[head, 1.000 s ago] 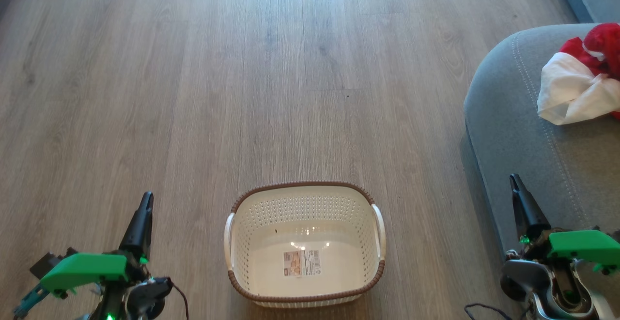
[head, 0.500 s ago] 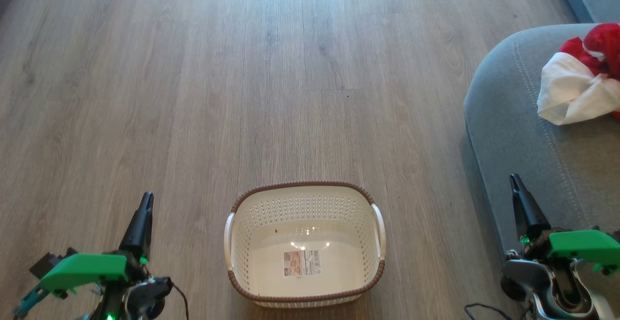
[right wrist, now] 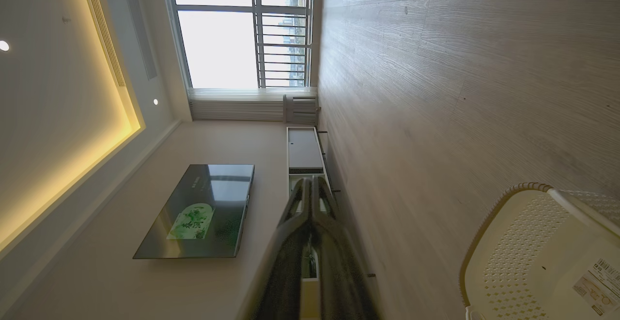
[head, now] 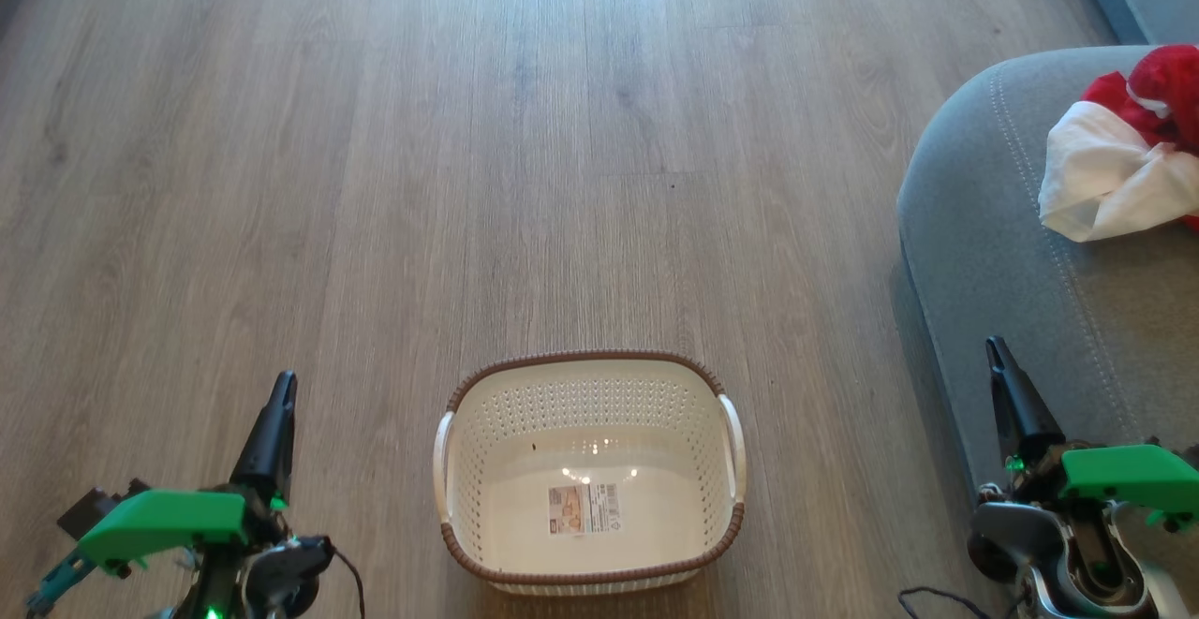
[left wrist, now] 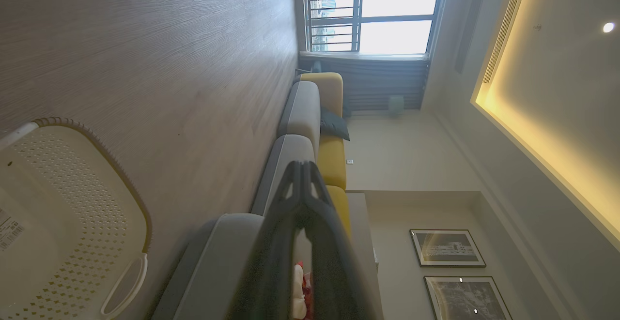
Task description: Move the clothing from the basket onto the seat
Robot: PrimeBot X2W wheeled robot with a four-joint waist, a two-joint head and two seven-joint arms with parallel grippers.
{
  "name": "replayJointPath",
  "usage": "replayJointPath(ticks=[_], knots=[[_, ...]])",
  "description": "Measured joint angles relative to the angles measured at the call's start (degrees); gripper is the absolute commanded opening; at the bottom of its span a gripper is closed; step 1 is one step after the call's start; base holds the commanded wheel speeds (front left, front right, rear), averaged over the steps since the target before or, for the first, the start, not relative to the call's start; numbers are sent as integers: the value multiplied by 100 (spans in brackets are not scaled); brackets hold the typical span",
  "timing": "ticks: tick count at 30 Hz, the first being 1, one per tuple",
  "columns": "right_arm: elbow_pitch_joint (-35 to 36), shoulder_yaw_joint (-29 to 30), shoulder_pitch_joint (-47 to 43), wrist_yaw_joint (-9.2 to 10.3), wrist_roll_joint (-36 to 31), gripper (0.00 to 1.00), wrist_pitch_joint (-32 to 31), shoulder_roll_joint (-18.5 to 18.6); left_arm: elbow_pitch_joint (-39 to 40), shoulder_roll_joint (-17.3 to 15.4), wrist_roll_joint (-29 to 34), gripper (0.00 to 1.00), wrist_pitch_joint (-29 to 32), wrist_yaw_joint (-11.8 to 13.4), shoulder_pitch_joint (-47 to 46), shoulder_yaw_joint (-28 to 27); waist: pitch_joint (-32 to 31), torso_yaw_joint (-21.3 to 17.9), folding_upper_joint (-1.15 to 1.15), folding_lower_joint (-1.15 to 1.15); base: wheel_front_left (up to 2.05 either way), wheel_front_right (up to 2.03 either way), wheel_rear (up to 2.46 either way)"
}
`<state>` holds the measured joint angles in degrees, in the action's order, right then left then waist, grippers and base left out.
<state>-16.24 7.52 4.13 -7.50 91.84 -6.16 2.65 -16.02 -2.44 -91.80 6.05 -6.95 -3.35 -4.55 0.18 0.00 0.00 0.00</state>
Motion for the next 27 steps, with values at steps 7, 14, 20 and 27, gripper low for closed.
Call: replayJointPath(ticks=[7,14,20,27], knots=[[0,0,0,0,0,0,0,0,0,0,0,0,0,0,0,0,0,0,0,0,0,0,0],[0,0,0,0,0,0,0,0,1,0,0,0,0,0,0,0,0,0,0,0,0,0,0],[0,0,0,0,0,0,0,0,1,0,0,0,0,0,0,-1,0,0,0,0,0,0,0],[0,0,0,0,0,0,0,0,1,0,0,0,0,0,0,-1,0,0,0,0,0,0,0]])
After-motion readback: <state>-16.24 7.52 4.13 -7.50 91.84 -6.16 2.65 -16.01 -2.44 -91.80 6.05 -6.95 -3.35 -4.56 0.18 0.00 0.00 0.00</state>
